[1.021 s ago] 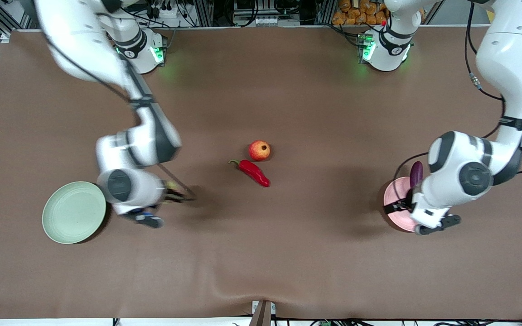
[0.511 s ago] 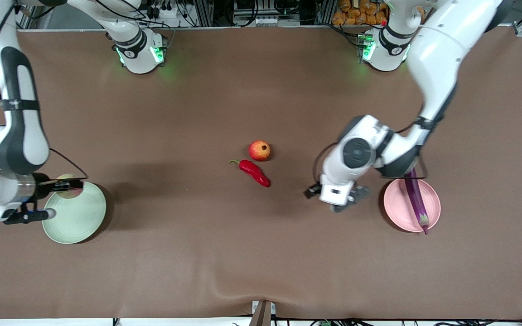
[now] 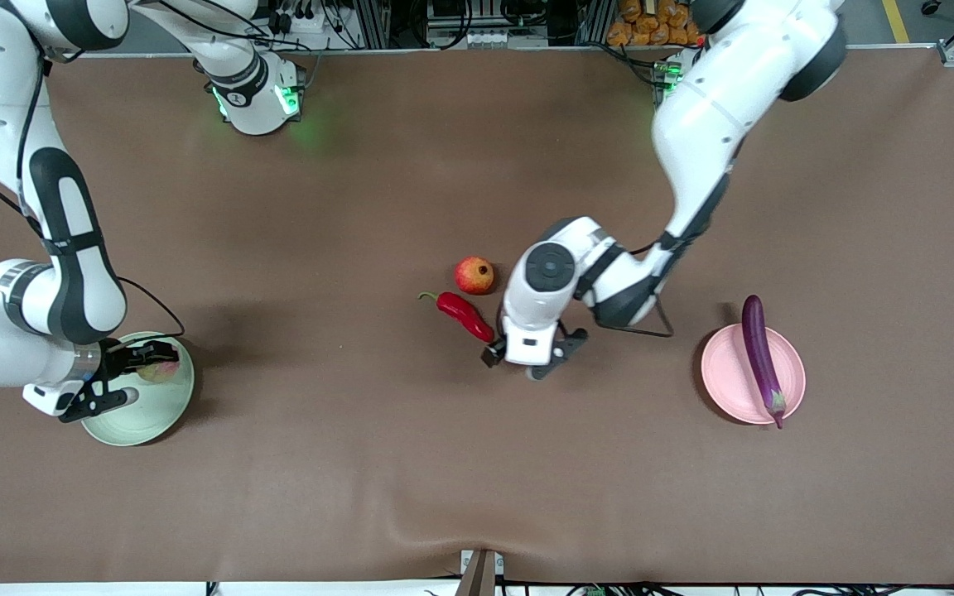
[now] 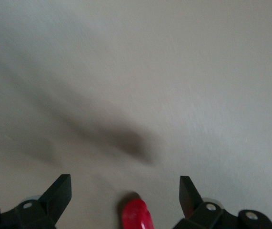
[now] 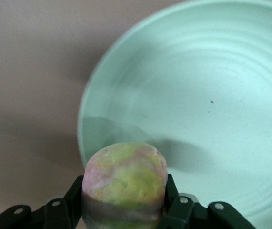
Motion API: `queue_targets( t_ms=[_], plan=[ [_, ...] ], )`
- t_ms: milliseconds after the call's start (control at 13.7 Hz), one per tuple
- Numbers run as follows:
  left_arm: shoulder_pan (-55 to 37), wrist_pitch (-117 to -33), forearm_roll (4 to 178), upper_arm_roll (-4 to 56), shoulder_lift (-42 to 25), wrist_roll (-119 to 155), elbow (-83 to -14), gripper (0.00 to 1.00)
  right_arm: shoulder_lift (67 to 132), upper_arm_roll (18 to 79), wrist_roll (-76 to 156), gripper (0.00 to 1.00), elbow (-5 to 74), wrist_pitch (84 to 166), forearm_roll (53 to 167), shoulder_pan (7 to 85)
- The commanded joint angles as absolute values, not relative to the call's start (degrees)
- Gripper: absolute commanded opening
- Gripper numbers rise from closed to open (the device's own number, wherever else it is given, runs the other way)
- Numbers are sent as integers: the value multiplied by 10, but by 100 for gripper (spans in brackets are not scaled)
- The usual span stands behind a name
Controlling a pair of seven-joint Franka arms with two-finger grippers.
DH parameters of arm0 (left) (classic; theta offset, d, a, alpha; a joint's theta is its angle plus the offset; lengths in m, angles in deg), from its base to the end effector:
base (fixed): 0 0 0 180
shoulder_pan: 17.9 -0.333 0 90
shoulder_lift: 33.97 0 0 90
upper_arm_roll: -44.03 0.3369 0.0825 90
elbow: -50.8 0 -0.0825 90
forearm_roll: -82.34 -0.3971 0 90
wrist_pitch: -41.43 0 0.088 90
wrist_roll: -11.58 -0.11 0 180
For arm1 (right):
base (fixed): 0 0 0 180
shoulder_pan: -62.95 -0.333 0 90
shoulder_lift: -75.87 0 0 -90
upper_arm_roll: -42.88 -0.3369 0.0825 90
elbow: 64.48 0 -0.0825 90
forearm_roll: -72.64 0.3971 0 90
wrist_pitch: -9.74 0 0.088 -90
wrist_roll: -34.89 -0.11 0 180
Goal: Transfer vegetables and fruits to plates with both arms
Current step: 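Reach the left gripper to the chili while the right gripper places the peach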
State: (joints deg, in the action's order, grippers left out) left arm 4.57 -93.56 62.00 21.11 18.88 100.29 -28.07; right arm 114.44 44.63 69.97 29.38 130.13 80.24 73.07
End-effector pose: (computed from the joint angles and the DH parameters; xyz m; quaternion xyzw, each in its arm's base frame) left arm 0.5944 -0.4918 0.1998 0.9394 0.3354 0.0076 0.0701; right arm 0.6739 -0.1325 0.2124 -0.9801 -0.1635 0.0783 0.0815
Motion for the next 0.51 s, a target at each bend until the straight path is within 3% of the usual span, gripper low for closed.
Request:
queue_targets(
  t_ms=[0,73,146,219,438],
  plan=[
    [71,-945,627,220,212,1005,-248,100,1131,439,792,0,318,1310,846,761],
    [72,-946,627,220,215,1006,-248,100,1133,439,789,5,318,1309,846,760],
    [79,-947,627,220,215,1006,-248,100,1133,439,787,96,318,1309,846,756],
    [85,-949,632,220,215,1007,-247,98,1133,439,787,100,317,1309,846,760],
    [101,-965,633,220,225,1007,-243,83,1130,439,731,100,272,1256,878,750]
  ],
)
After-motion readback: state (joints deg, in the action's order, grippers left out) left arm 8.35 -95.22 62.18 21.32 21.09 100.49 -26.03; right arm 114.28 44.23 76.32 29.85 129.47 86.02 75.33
